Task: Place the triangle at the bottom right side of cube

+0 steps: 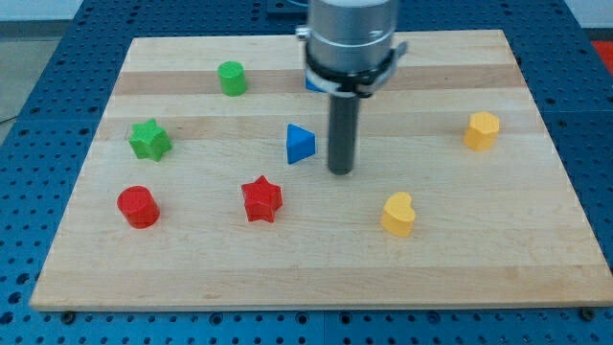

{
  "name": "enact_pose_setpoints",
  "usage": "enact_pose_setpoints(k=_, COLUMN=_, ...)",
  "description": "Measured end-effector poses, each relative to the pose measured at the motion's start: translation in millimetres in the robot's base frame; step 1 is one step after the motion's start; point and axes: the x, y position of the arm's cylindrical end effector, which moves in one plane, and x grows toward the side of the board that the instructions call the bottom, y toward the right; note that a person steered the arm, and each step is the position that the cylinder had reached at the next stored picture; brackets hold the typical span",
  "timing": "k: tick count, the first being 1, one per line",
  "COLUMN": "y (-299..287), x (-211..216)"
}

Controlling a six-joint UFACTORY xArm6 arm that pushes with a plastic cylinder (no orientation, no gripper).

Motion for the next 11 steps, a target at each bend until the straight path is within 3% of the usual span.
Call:
enact_pose_setpoints(k=2, y=-89, x=-13)
enact_pose_setpoints(k=3, y=-77, x=-68)
enact_pose_setpoints(k=5, y=-74, x=-9)
enact_pose_setpoints(k=6, y=-48, x=-16)
enact_pose_setpoints(k=8, y=-28, x=-81)
enact_pose_setpoints(k=10, y=-1, x=-54)
enact_pose_setpoints(k=11, y=9, x=-72)
